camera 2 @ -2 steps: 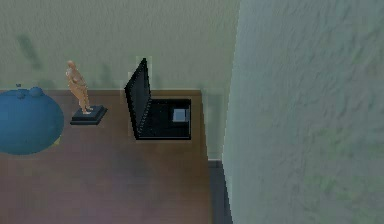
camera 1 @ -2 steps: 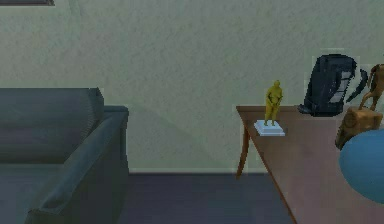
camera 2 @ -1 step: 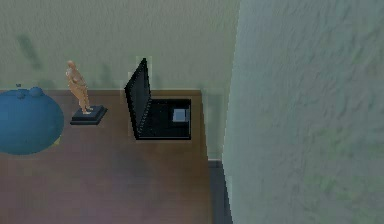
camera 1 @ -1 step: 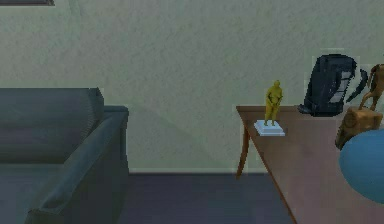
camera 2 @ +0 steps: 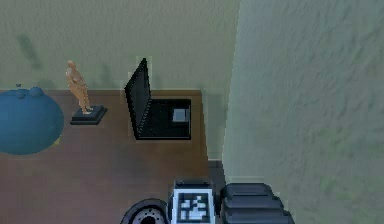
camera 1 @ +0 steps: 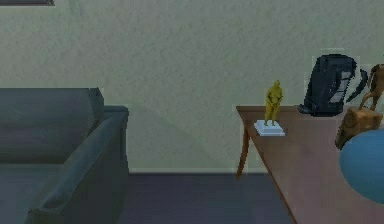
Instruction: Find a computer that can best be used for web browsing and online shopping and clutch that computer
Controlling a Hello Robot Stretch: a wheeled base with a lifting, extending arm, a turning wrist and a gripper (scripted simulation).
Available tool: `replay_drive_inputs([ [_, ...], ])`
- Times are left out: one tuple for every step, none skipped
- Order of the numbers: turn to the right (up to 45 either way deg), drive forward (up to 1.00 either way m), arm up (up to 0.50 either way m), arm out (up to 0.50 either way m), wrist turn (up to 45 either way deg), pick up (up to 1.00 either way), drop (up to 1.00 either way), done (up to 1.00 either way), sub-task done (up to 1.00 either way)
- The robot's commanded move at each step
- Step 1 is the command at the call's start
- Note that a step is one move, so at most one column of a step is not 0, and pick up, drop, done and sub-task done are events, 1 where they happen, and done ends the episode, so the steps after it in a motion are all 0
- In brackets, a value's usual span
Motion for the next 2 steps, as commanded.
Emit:
replay_drive_inputs([
  [0.0, 0.0, 0.0, 0.46, 0.0, 0.0, 0.0, 0.0, 0.0],
  [0.0, 0.0, 0.0, 0.0, 45.0, 0.0, 0.0, 0.0, 0.0],
])
